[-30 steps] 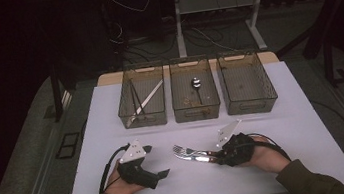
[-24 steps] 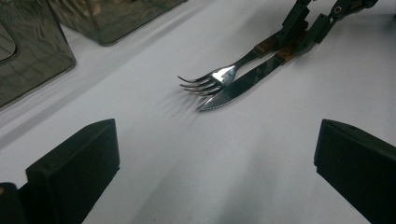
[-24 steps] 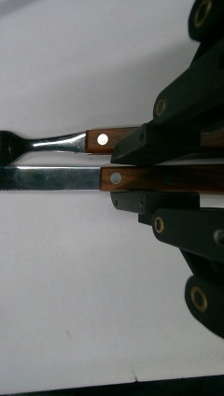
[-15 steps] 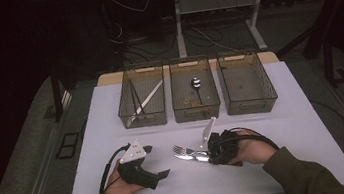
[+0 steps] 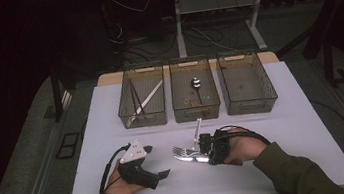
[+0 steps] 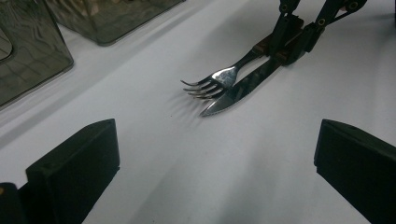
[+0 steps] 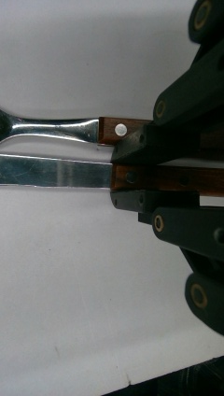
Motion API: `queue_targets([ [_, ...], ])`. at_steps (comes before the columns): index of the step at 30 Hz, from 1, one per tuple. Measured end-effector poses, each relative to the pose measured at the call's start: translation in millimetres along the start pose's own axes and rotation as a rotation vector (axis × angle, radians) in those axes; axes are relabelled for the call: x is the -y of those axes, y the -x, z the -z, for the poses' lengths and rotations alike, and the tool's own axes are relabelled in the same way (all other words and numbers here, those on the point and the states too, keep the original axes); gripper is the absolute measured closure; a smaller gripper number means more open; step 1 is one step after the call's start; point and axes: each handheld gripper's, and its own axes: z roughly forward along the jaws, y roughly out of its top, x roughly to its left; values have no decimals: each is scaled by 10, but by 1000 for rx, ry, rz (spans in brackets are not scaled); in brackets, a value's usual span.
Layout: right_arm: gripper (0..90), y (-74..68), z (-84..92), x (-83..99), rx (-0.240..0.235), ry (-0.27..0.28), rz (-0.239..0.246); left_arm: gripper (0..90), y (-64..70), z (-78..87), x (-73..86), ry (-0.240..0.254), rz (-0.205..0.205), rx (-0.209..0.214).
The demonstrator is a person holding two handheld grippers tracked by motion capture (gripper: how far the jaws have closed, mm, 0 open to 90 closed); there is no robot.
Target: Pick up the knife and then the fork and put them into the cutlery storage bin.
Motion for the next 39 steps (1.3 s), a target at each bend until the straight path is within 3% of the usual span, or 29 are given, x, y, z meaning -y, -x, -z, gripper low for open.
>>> queue_targets([
  [5,774,8,0,-37,-4,-28,-15,0,-1,6,1,-1,1,-2],
  [9,775,9,12,14,-10,6,-20,0,-3,5,2,1,5,-1],
  [18,775,43,132,207,-38,159,-83,0,-6,3,1,-1,-1,-3],
  [29,775,134,196,519,-85,386,-180,0,-6,7,3,1,8,-5],
  [32,775,140,198,563,-100,414,-201,0,-15,11,3,0,3,-5],
  [39,775,180,211,625,-115,471,-200,0,-13,15,4,5,9,-3],
])
